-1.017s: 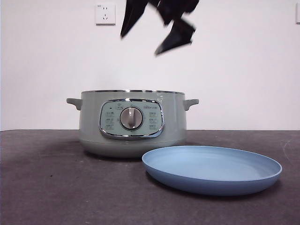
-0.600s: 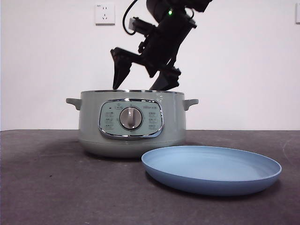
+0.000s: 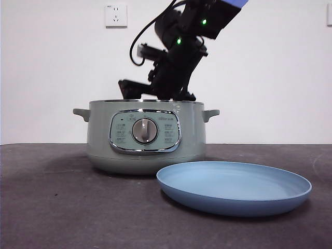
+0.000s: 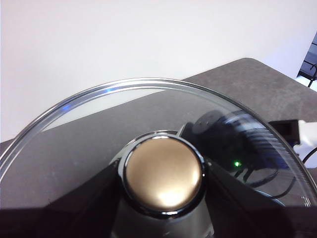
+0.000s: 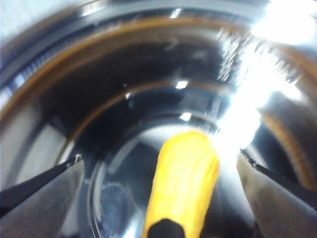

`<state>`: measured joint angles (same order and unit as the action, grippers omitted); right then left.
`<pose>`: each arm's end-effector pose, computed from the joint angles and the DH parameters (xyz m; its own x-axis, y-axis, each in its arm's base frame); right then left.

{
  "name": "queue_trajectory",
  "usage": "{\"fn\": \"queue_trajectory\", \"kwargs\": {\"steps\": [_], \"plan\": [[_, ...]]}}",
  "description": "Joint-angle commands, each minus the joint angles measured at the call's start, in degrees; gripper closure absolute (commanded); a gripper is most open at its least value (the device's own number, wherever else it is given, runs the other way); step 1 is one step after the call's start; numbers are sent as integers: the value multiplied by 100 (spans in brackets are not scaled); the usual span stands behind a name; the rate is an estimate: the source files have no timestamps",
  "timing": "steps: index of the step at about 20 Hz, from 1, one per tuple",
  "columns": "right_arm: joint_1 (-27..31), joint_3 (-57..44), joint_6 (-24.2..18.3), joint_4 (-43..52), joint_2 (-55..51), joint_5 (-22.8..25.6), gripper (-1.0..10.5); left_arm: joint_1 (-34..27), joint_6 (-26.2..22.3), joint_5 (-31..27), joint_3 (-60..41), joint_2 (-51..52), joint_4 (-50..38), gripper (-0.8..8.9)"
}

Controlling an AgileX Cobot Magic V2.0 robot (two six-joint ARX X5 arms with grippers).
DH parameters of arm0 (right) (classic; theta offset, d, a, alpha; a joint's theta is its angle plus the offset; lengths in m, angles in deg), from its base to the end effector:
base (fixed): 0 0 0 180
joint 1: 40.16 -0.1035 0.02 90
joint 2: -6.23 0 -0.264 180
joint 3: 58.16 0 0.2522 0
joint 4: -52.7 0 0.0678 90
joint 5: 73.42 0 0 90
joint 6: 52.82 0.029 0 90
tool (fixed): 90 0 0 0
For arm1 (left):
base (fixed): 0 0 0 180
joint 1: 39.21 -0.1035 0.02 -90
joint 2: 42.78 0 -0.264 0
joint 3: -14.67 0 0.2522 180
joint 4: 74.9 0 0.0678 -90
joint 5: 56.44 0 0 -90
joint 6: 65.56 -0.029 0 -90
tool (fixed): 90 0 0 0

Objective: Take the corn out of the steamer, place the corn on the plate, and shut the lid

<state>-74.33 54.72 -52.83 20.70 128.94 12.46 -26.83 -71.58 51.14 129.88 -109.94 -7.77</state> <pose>0.3986 0.2731 0.2181 0.5746 0.4769 -0.6652 -0.6046 0.7951 0.0478 0.1703 -0.0464 0.5032 0.8152 -0.4882 -0.3116 0.5140 0.8578 0.0009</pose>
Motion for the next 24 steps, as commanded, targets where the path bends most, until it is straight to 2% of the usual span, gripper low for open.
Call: {"fn": "queue_trajectory", "kwargs": {"steps": [1, 3, 4, 5, 6, 8, 10, 13, 17, 20, 24], "plan": [[-11, -24, -2, -7, 208, 131, 434, -11, -72, 63, 61, 127, -256, 822], [-11, -24, -2, 11, 260, 153, 455, -11, -94, 63, 61, 136, -243, 822], [-11, -24, -4, 11, 278, 170, 522, -11, -114, 61, 61, 138, -229, 822], [-11, -24, -7, 20, 306, 157, 643, -11, -114, 61, 61, 138, -221, 822], [-11, -24, -4, 20, 326, 151, 702, -11, -114, 61, 61, 138, -216, 822], [-11, -24, 20, 7, 367, 153, 704, -11, -114, 61, 61, 149, -184, 822], [-11, -24, 42, 7, 382, 151, 835, -11, -114, 59, 61, 168, -138, 822], [-17, -24, 39, 186, 382, 151, 962, -11, -114, 59, 61, 175, -125, 822], [-46, -17, 39, 479, 232, 179, 962, -11, -114, 57, 61, 175, -90, 822], [-90, -13, -13, 433, -221, 374, 962, -11, -114, 57, 61, 175, -98, 822], [-87, -13, -2, -208, -1126, 479, 962, -11, -114, 61, 61, 175, -105, 822]]}}
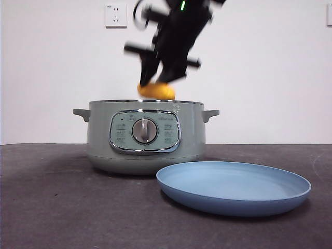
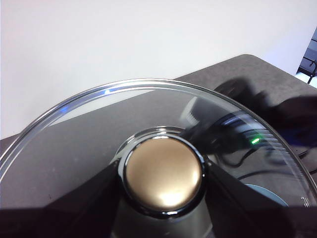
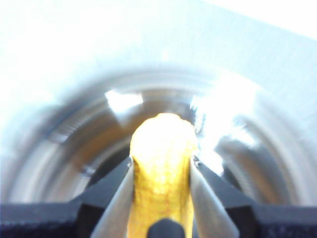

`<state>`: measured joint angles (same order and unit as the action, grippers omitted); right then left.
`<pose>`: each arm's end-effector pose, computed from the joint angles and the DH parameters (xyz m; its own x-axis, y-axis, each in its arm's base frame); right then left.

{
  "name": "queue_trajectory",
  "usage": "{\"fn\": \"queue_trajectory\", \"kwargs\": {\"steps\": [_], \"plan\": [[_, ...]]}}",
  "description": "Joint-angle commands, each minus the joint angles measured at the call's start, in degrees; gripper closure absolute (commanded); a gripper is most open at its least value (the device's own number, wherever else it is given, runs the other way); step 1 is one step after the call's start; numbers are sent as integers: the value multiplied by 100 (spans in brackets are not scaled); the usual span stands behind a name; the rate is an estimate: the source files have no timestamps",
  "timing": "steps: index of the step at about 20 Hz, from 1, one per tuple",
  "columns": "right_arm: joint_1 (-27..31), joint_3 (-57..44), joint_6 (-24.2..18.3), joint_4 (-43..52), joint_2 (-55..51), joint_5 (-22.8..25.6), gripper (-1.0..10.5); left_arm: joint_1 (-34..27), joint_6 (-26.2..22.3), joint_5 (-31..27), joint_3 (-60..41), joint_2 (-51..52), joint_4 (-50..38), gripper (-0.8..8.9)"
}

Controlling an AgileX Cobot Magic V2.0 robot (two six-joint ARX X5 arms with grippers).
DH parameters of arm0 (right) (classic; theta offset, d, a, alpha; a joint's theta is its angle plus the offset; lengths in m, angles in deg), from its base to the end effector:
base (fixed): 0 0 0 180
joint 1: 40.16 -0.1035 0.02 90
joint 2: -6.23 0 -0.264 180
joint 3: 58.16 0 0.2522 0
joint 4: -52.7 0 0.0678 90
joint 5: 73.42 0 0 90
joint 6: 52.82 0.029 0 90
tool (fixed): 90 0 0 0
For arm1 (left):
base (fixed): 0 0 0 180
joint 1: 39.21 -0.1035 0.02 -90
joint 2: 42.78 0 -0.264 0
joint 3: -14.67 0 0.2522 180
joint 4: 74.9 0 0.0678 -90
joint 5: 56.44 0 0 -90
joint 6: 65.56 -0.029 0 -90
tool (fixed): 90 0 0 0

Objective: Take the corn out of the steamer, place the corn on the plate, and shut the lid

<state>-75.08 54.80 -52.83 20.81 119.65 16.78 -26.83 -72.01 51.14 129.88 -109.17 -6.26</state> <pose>0.3763 0.2626 0.2919 0.6947 0.4807 -0.5351 -0.5701 0.8216 -0.0020 0.1643 -0.0450 0.5029 0.8112 -0.4873 -0.3232 0.5161 0.8565 0.0039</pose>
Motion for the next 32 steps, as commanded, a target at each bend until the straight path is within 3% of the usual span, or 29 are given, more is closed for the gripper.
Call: {"fn": "queue_trajectory", "kwargs": {"steps": [1, 9, 13, 18, 25, 32], "plan": [[-13, -22, -4, -514, -446, 160, 962, -11, -70, 61, 61, 98, -269, 822], [-2, -26, 37, -2894, -2041, 490, 962, -11, -70, 90, 61, 66, -404, 822], [0, -299, 55, -3296, -2647, 485, 962, -11, -74, 101, 61, -28, -424, 822], [63, -1915, 216, -2588, -3440, 492, 962, -7, -85, 262, 61, -262, -531, 822], [122, -4325, 363, -601, -3611, 398, 962, 7, -85, 372, 61, -645, -702, 822], [195, -5136, 452, 654, -3012, 129, 962, 149, -94, 363, 61, -994, -833, 822]]}}
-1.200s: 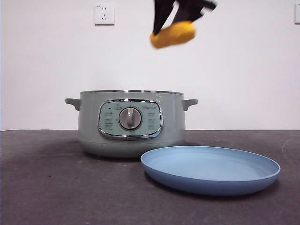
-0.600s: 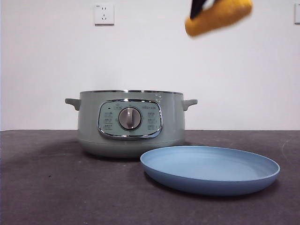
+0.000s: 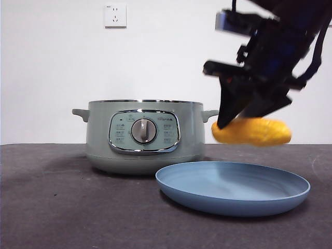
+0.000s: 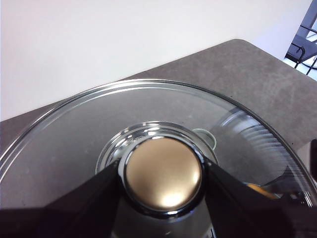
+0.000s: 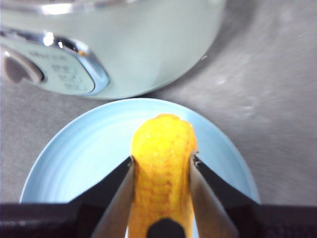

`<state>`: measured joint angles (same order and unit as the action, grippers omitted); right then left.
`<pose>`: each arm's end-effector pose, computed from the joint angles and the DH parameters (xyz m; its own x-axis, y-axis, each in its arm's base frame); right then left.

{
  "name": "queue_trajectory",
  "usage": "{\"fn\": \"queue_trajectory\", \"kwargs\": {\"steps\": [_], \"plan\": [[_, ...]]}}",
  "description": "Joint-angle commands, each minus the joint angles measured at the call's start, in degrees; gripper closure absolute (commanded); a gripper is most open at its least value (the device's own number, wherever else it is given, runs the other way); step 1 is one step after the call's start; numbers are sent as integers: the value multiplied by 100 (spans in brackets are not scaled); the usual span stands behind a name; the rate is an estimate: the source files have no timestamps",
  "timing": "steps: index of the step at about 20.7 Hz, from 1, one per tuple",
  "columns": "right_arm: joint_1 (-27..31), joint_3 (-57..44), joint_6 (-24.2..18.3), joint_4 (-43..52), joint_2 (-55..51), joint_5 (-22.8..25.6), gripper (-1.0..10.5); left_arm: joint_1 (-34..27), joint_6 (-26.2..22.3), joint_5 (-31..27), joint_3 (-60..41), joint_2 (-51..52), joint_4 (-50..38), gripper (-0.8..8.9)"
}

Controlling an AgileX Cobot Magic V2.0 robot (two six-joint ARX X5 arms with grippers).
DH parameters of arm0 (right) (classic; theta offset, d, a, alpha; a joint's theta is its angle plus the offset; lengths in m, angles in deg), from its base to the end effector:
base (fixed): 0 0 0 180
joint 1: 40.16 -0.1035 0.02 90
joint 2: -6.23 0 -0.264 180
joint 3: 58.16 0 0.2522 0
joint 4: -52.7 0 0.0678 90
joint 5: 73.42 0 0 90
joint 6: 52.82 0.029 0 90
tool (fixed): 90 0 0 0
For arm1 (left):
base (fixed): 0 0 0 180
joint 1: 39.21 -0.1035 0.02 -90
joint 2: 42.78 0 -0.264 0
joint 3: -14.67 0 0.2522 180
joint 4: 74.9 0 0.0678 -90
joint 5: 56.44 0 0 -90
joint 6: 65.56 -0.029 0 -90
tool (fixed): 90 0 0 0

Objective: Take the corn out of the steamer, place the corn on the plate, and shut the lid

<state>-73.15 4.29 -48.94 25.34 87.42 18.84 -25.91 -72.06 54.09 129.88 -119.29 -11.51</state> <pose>0.2401 0.1545 0.2136 0.6026 0.3442 -0.7200 -0.4790 0.8776 0.0186 0.2327 -0.0655 0.4782 0.7474 -0.5370 -0.3912 0.5682 0.8218 -0.0427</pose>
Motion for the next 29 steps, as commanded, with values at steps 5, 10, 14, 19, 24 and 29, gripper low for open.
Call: {"fn": "queue_trajectory", "kwargs": {"steps": [5, 10, 14, 19, 24, 29], "plan": [[2, -92, 61, 732, 1123, -111, 962, 173, -90, 55, 61, -22, -426, 822], [0, -92, 61, 813, 1572, -236, 958, 173, -109, 55, 61, -24, -437, 822], [-2, -92, 66, 673, 1526, -234, 649, 173, -114, 57, 61, -101, -459, 822], [-7, -90, 63, 474, 1025, -229, 375, 173, -114, 57, 61, -490, -516, 822], [-7, -90, 63, -229, -339, -225, 376, 302, -109, 55, 61, -1021, -1012, 822], [-7, -90, 61, -1110, -1939, 24, 379, 577, -109, 37, 61, -1683, -1523, 822]]}}
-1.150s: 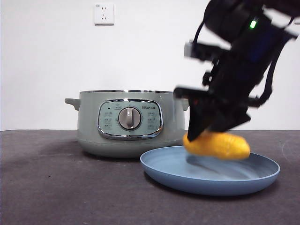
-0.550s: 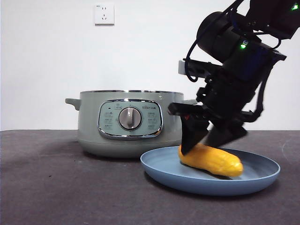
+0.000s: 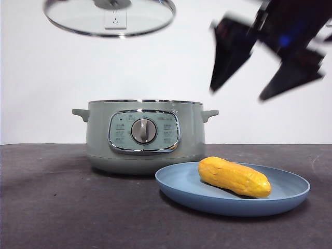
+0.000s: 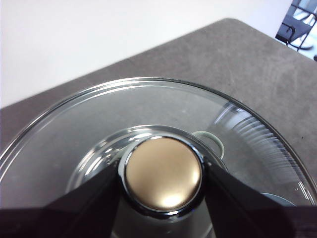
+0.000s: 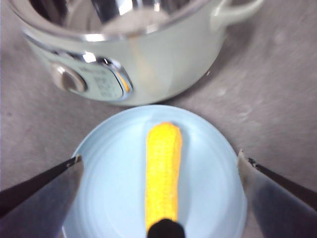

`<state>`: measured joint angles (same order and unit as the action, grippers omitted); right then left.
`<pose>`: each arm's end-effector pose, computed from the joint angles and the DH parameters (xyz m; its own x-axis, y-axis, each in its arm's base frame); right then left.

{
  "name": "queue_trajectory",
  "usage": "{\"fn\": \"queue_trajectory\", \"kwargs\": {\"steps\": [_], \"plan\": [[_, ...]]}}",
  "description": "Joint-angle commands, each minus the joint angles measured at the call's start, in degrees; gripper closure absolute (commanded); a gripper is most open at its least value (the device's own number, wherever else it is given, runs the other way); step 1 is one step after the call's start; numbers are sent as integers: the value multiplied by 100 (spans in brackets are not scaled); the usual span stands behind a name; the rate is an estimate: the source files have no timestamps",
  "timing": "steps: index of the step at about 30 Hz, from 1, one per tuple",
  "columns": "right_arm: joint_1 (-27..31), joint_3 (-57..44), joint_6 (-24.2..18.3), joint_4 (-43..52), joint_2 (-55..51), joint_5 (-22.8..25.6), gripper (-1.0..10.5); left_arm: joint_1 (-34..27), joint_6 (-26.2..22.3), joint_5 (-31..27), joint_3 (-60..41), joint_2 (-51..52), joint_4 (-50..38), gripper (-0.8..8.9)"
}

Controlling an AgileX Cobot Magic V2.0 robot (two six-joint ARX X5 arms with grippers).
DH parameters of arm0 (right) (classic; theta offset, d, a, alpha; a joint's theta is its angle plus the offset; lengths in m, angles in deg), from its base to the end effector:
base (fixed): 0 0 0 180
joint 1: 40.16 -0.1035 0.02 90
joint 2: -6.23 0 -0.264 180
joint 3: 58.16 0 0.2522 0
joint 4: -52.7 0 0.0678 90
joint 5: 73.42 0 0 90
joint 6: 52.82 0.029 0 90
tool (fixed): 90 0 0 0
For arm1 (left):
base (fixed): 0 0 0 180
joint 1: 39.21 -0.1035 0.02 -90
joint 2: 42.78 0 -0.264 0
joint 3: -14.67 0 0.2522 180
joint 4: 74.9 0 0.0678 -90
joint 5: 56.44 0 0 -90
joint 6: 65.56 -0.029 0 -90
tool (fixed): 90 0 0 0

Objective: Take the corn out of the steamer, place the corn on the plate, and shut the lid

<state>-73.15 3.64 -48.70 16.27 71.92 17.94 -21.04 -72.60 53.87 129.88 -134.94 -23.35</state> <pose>0.1989 0.1283 0.2644 0.6523 0.3951 -0.6469 -0.4888 0.8715 0.0395 0.3251 -0.1173 0.4207 0.6748 -0.5868 -0.4475 0.6335 0.7717 -0.0567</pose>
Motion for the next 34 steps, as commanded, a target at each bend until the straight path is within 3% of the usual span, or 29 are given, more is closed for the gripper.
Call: {"fn": "queue_trajectory", "kwargs": {"steps": [1, 15, 34], "plan": [[-7, -24, 37, -339, -610, 201, 379, 136, -57, 42, 61, -229, -428, 822], [-4, -24, 39, -1526, -2605, 728, 379, 435, -107, -522, 61, -1224, -984, 822], [-7, -24, 39, -1648, -2909, 953, 379, 514, -118, -518, 59, -1746, -682, 822]]}}
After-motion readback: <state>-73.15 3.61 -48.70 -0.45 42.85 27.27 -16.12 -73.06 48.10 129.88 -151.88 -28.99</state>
